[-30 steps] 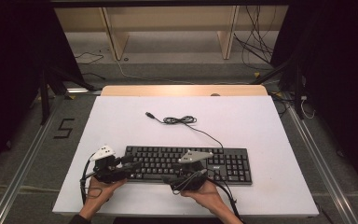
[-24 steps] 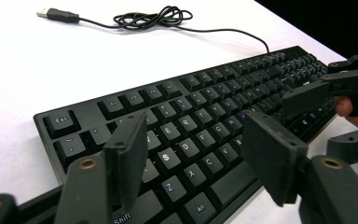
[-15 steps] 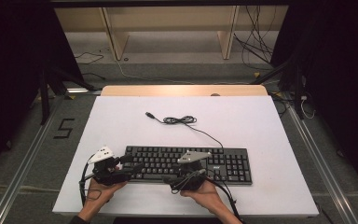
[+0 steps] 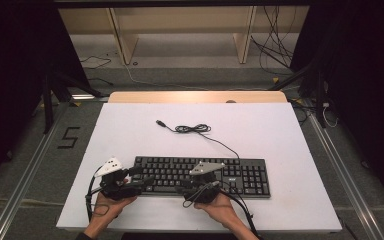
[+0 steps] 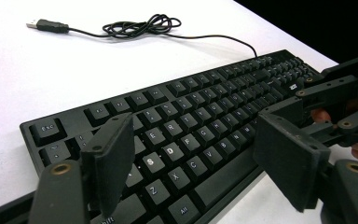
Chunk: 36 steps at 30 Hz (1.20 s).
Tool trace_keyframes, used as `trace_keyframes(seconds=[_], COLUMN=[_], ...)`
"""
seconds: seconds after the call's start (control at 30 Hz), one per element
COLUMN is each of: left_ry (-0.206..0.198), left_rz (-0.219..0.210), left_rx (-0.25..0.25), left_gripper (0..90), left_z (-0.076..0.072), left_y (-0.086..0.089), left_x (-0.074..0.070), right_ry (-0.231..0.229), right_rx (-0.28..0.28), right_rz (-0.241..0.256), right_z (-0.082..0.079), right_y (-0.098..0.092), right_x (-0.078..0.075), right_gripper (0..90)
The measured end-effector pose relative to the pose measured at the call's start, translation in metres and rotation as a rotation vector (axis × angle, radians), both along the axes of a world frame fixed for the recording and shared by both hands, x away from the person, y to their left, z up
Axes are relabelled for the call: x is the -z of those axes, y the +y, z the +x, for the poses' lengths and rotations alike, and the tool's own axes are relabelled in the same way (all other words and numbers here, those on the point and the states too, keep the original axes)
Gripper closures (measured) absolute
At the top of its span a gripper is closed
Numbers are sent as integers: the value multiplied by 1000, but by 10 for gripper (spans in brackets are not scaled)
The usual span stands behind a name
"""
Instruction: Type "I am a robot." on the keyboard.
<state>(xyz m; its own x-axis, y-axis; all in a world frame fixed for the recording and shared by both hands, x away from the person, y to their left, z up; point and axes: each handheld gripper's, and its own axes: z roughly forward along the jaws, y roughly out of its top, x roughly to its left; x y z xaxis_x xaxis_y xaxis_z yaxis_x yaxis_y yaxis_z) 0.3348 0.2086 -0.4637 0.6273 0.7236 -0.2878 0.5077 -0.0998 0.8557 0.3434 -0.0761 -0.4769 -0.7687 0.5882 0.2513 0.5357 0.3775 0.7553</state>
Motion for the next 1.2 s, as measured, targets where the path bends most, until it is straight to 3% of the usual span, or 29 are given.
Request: trace_keyframes(seconds=[0.53,1.2], left_ry=[-16,-26], left_rz=[-9,-12], left_rx=[17,18], left_gripper=[268,229], left_z=[-2,-3], left_y=[-2,-4], left_x=[-1,-2], right_ry=[-12,-6], right_rx=[-19,-13], right_rz=[-27,-51], right_z=[-1,1], right_y=[2,4], right_x=[3,7], right_gripper=[882,900])
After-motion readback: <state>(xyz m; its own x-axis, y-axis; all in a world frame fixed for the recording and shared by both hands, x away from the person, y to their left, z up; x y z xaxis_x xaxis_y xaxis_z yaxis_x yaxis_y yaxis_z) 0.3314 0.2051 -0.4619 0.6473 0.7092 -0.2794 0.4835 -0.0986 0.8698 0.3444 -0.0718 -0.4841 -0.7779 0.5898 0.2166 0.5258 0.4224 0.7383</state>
